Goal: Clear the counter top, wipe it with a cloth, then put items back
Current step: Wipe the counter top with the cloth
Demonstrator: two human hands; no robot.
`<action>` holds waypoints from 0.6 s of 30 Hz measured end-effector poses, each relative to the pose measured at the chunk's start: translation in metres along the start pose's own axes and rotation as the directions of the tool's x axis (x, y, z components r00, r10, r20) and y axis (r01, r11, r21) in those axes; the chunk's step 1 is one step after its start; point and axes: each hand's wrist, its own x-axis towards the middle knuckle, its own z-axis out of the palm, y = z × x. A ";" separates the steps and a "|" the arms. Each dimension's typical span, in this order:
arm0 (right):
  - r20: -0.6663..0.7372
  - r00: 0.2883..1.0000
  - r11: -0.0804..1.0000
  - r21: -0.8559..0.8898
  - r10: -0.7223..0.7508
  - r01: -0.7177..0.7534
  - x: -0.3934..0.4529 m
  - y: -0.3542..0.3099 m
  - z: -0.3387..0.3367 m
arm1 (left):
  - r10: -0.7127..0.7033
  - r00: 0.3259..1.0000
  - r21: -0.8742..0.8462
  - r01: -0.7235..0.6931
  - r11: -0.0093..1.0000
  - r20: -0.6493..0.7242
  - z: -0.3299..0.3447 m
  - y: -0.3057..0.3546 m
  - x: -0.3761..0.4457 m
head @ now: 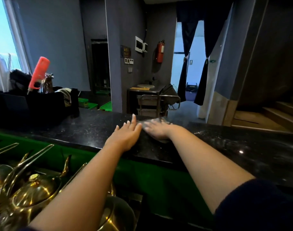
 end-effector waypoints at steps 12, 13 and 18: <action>-0.111 0.939 0.944 0.086 0.326 -0.318 -0.084 0.091 0.001 | -0.045 0.998 -0.112 0.040 0.993 -0.041 0.002 0.001 0.003; -0.104 0.952 0.956 0.084 0.288 -0.280 -0.087 0.074 0.002 | -0.039 0.998 -0.106 0.034 0.994 -0.042 0.001 0.003 0.001; -0.066 0.993 0.995 0.008 -0.100 0.101 -0.129 0.021 0.019 | 0.016 0.991 -0.158 -0.038 0.987 -0.136 0.004 0.024 -0.010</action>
